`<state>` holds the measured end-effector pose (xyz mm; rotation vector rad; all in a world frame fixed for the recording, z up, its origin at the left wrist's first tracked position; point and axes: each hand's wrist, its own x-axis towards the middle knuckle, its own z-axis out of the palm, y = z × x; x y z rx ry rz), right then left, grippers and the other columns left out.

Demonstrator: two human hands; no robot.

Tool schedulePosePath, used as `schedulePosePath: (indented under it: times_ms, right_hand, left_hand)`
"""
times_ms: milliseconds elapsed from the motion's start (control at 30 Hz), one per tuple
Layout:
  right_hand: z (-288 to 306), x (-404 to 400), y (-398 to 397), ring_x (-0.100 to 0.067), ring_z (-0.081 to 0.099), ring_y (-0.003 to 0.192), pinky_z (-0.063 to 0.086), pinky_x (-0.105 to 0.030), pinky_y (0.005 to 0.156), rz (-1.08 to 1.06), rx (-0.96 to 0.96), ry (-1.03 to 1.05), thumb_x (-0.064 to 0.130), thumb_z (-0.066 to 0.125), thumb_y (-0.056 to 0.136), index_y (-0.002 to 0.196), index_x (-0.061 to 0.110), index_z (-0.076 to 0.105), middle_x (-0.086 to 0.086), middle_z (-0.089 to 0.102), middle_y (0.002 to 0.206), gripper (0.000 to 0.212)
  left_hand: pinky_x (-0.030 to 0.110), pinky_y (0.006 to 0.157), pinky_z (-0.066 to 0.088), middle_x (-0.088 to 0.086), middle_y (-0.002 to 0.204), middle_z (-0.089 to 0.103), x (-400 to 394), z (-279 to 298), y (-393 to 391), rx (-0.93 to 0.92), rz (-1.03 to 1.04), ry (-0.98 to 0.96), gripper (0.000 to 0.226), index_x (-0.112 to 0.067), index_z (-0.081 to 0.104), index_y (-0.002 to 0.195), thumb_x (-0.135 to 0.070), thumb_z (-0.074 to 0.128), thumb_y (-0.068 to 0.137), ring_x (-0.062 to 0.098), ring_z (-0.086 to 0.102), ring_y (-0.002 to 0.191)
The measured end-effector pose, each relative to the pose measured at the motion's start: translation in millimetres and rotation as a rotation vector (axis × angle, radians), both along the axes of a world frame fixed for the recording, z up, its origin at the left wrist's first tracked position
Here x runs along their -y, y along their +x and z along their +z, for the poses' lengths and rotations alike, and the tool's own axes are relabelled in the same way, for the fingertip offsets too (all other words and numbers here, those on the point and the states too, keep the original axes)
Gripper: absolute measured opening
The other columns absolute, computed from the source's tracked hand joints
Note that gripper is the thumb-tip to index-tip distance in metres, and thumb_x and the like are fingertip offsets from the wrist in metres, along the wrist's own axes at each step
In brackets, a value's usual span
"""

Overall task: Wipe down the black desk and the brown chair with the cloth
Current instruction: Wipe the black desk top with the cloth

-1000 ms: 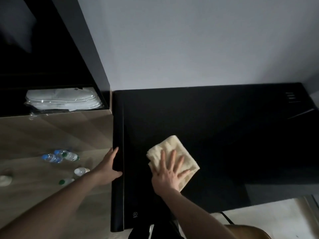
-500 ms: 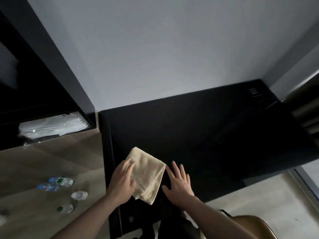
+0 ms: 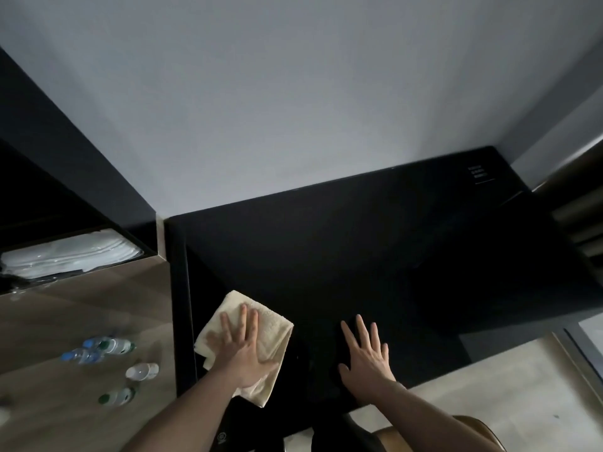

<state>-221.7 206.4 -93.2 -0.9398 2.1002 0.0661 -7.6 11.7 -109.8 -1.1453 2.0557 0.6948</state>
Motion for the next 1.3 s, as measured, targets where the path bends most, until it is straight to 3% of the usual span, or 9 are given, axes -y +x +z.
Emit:
schedulePosePath:
  times_ms: [300,500,600,833,967,1067,1233,1300]
  right_hand:
    - [-22.4,-7.4,-42.3,-0.041,-0.036,0.153,0.0,-0.071,0.125,0.121,-0.003,0.08,0.051,0.052,0.103,0.163,0.037,-0.026,0.001,-0.049,0.162,0.099]
    - [-32.1,0.2,-30.9,-0.043,-0.042,0.148,-0.002,-0.074,0.122,0.083,-0.008,0.109,0.066,0.048,0.101,0.156,0.034,-0.036,-0.002,-0.056,0.156,0.105]
    - [-32.5,6.3,-25.5,-0.044,-0.039,0.15,0.001,-0.074,0.123,0.039,-0.015,0.107,0.064,0.051,0.101,0.157,0.033,-0.035,-0.003,-0.054,0.158,0.107]
    - [-17.3,2.0,-33.2,-0.037,-0.029,0.157,0.006,-0.065,0.128,0.004,-0.004,0.081,0.049,0.057,0.103,0.167,0.035,-0.013,0.002,-0.04,0.167,0.096]
    - [-19.3,-6.9,-44.3,-0.038,-0.03,0.157,0.002,-0.066,0.128,0.103,-0.073,0.099,0.051,0.052,0.104,0.165,0.038,-0.018,0.003,-0.046,0.16,0.093]
    - [-24.6,-13.6,-50.8,-0.036,-0.031,0.157,-0.001,-0.065,0.128,0.13,-0.095,0.092,0.057,0.047,0.104,0.163,0.042,-0.021,0.002,-0.041,0.166,0.091]
    - [-31.5,-19.0,-79.9,-0.032,-0.035,0.155,-0.005,-0.063,0.127,0.143,-0.131,0.04,0.063,0.039,0.105,0.163,0.04,-0.024,0.003,-0.044,0.165,0.089]
    - [-32.9,-19.7,-99.9,-0.03,-0.036,0.154,-0.007,-0.062,0.127,0.144,-0.129,0.001,0.063,0.039,0.105,0.164,0.04,-0.022,0.004,-0.044,0.165,0.087]
  left_hand:
    - [0.069,0.126,0.002,-0.007,0.145,-0.066,19.1,-2.6,0.2,0.077,0.136,0.009,0.115,-0.027,-0.05,0.144,-0.089,0.029,0.088,0.046,-0.045,0.145]
    - [0.068,0.125,-0.001,-0.01,0.142,-0.067,47.1,0.0,10.2,0.09,0.217,0.045,0.104,-0.03,-0.052,0.143,-0.082,0.025,0.095,0.047,-0.042,0.147]
    - [0.07,0.124,-0.006,-0.013,0.142,-0.067,63.3,-2.0,13.3,0.043,0.197,0.053,0.104,-0.034,-0.052,0.141,-0.083,0.027,0.094,0.045,-0.045,0.146]
    - [0.07,0.123,-0.008,-0.015,0.142,-0.066,92.9,-0.1,23.1,0.019,0.21,0.06,0.102,-0.039,-0.051,0.142,-0.086,0.025,0.092,0.043,-0.042,0.148]
    - [0.07,0.123,-0.009,-0.016,0.144,-0.064,100.6,-1.4,22.8,0.01,0.195,0.036,0.102,-0.038,-0.049,0.143,-0.086,0.026,0.092,0.043,-0.04,0.149]
    - [0.071,0.123,-0.007,-0.014,0.149,-0.061,97.2,-7.0,22.3,-0.013,0.193,-0.001,0.101,-0.033,-0.044,0.148,-0.084,0.024,0.094,0.045,-0.036,0.151]
    - [0.08,0.116,0.005,-0.001,0.161,-0.05,83.3,-21.3,14.3,0.018,0.208,-0.018,0.103,-0.022,-0.02,0.164,-0.083,-0.001,0.083,0.058,-0.025,0.151]
    - [0.078,0.117,0.001,-0.005,0.16,-0.051,74.1,-21.6,-1.8,0.008,0.256,-0.008,0.1,-0.024,-0.031,0.159,-0.081,-0.005,0.081,0.056,-0.025,0.152]
